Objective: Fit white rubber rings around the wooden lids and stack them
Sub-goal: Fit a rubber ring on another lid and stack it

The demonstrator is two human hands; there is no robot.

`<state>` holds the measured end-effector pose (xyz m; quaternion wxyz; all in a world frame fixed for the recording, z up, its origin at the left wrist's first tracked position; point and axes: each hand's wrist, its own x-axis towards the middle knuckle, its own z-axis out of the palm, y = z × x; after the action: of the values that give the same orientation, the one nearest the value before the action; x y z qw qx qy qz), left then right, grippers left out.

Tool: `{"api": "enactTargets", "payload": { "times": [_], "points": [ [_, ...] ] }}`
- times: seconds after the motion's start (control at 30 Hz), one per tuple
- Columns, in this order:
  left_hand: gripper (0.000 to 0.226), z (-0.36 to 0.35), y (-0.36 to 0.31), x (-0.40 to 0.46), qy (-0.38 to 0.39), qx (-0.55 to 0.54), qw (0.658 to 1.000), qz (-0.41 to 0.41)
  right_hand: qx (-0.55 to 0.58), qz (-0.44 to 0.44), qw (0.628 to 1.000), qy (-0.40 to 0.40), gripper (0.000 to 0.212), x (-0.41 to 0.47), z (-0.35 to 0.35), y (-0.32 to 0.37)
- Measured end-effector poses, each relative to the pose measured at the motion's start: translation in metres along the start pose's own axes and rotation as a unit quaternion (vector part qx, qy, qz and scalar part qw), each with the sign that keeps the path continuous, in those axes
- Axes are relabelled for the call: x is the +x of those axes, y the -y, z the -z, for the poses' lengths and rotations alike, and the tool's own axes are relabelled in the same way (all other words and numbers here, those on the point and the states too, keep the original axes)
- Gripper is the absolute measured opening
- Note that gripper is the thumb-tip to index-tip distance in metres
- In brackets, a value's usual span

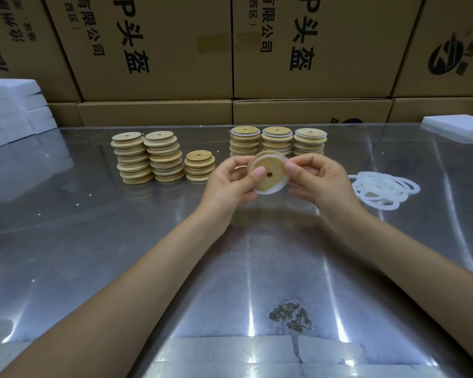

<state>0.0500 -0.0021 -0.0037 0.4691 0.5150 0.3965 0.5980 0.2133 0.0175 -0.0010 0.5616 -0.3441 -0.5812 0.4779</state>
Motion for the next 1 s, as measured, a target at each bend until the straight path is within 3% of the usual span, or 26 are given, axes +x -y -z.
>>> {"api": "enactTargets", "payload": {
  "times": [0.17,0.4,0.67,0.9,1.0],
  "points": [
    [0.017,0.0052,-0.0016,-0.0001,0.017,-0.007,1.0,-0.015,-0.037,0.026,0.999,-0.005,0.008,-0.0032,-0.0033,-0.0023],
    [0.032,0.0016,0.0007,0.0019,0.024,0.163,0.982,-0.097,-0.092,0.087,0.992,-0.011,0.017,-0.004,-0.0055,-0.0036],
    [0.024,0.0071,0.0025,0.0007,0.025,0.059,0.998,-0.01,-0.007,-0.046,0.999,-0.001,0.012,-0.0002,-0.002,-0.0033],
    [0.023,0.0082,0.0058,0.0025,0.031,-0.07,0.996,0.04,-0.049,0.0,0.999,0.011,0.011,-0.0029,-0.0026,-0.0026],
    [0.026,0.0089,0.0055,0.0027,0.035,0.033,0.999,0.004,-0.081,0.023,0.996,-0.005,0.013,-0.0033,-0.005,-0.0066]
  ]
}}
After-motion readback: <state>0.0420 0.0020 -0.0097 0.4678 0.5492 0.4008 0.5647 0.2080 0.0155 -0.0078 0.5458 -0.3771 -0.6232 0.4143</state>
